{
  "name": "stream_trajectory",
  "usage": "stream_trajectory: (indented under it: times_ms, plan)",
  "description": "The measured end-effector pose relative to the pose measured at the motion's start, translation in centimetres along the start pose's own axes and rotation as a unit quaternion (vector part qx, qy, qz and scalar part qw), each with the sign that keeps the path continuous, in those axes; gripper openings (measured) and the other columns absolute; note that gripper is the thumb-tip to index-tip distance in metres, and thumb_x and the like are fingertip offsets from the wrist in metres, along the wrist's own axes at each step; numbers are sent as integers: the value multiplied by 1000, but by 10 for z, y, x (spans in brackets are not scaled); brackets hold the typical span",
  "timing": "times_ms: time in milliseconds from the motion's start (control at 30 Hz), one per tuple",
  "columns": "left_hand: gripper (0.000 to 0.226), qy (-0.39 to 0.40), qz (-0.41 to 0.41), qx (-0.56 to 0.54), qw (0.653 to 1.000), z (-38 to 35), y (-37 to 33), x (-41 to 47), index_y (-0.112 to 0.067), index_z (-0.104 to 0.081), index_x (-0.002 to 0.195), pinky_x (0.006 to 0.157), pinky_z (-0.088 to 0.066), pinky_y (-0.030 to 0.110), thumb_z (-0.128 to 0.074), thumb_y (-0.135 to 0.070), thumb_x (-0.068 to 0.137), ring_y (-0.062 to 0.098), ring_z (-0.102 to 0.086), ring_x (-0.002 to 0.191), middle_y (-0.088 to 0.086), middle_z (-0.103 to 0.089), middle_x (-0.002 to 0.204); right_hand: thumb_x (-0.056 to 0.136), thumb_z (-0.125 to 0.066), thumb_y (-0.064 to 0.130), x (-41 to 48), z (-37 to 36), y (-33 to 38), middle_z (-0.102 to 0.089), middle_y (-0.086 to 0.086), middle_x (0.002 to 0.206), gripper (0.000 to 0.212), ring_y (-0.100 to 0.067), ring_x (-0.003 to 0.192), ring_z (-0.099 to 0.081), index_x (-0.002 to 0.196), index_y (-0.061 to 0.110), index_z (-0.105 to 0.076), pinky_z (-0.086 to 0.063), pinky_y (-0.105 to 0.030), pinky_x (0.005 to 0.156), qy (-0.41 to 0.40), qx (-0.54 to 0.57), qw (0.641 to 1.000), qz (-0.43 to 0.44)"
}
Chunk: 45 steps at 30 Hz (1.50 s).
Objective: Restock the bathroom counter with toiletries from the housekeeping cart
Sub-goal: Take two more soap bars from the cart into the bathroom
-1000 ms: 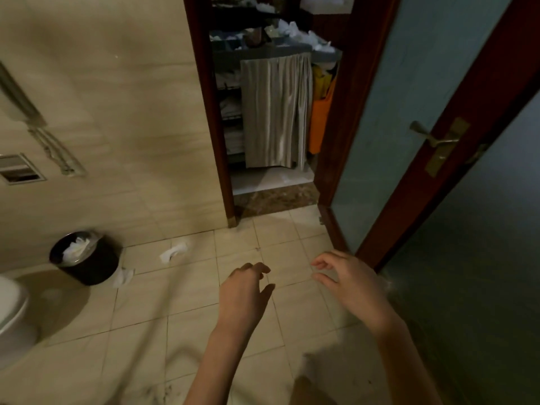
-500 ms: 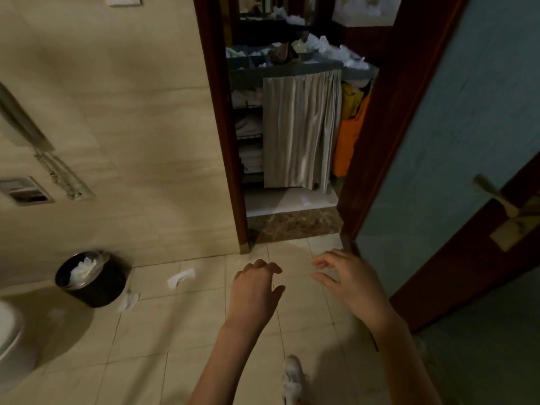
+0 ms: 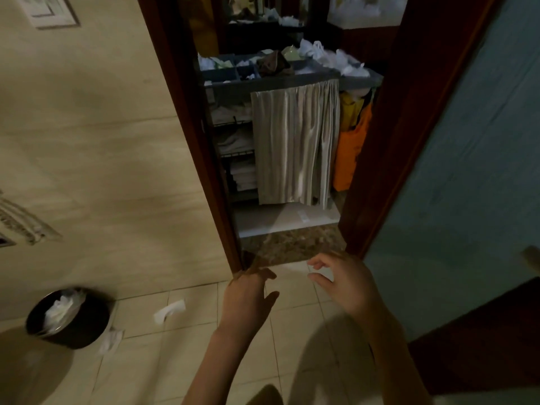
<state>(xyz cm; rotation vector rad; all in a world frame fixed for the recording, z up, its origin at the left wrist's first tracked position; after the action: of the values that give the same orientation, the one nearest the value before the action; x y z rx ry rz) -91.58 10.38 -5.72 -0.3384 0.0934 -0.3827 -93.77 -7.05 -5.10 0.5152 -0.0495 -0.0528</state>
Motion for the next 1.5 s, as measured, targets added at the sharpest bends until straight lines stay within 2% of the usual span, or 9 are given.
stream_trajectory:
  times_ms: [200, 333, 467, 567, 667, 900, 1067, 1233, 1500]
  plan:
    - [33, 4, 20, -19, 1000, -6, 30, 64, -33, -55, 123, 91, -47, 23, -60, -39, 91, 8, -55, 114, -12, -58, 125, 86, -69, 35, 63, -21, -12, -68, 10, 95, 21, -8, 90, -62, 104, 25, -69, -49, -27, 79, 15, 26, 1000, 4]
    - [28, 16, 9, -12, 1000, -11, 41, 135, -33, -58, 118, 86, -46, 23, -59, -38, 91, 10, -58, 109, -11, -61, 120, 84, -52, 47, 128, -30, -24, -67, 10, 100, 35, -7, 94, -60, 106, 24, -67, -45, -23, 83, 40, 46, 998, -15]
    - [25, 0, 2, -17, 1000, 5, 59, 233, -30, -62, 115, 81, -51, 26, -55, -36, 92, 14, -62, 102, -6, -63, 117, 87, -58, 40, 220, -13, -23, -70, 4, 93, 28, -10, 84, -64, 99, 18, -70, -47, -22, 77, 17, 29, 999, 2]
    - [33, -19, -1, -44, 999, 31, 74, 304, -34, -55, 125, 89, -47, 26, -56, -36, 92, 13, -57, 111, -7, -58, 125, 90, -58, 38, 296, 8, -12, -69, 4, 97, 25, -10, 88, -63, 101, 19, -69, -53, -34, 82, -22, 10, 999, 35]
    - [38, -42, -14, -63, 997, 55, 87, 356, -34, -54, 130, 91, -44, 25, -57, -37, 92, 13, -56, 113, -7, -57, 129, 90, -64, 35, 354, 18, -11, -66, 9, 106, 21, -7, 99, -59, 107, 23, -65, -47, -32, 95, -28, 18, 999, 20]
    - [35, 6, -28, -118, 993, 35, 112, 425, -34, -54, 127, 94, -31, 15, -57, -39, 93, 6, -49, 117, -11, -54, 131, 87, -68, 35, 428, 0, -23, -66, 11, 98, 19, -5, 90, -57, 104, 26, -66, -50, -35, 89, -17, 24, 1000, -5]
    - [30, -51, 19, -93, 994, 41, 128, 475, -26, -63, 119, 87, -25, 10, -56, -38, 92, 10, -60, 106, -8, -62, 118, 87, -68, 36, 478, -9, -36, -67, 8, 101, 25, -9, 95, -60, 109, 25, -66, -50, -36, 90, 4, 26, 999, -22]
    - [36, -13, 27, -105, 994, 39, 139, 540, -31, -53, 132, 99, -35, 20, -51, -35, 96, 10, -50, 121, -9, -54, 134, 91, -61, 38, 555, -19, -44, -63, 8, 111, 28, -9, 104, -56, 116, 26, -63, -43, -29, 96, 40, -12, 999, -2]
    - [29, -106, 94, -104, 984, 63, 151, 672, -29, -64, 116, 77, -47, 25, -63, -29, 87, 13, -60, 101, -5, -64, 109, 87, -68, 32, 722, 20, -69, -65, 12, 99, 18, -7, 96, -58, 104, 29, -67, -48, -29, 84, 41, 36, 995, 78]
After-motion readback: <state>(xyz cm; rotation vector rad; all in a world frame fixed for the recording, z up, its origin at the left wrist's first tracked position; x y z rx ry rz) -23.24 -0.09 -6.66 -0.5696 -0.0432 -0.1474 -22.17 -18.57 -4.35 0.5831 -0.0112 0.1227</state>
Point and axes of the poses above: each hand's wrist, its own x-axis towards the middle knuckle, its own z-axis out of the back of the hand, y = z × x, the point moved 8 cm from there along x, towards the middle knuckle
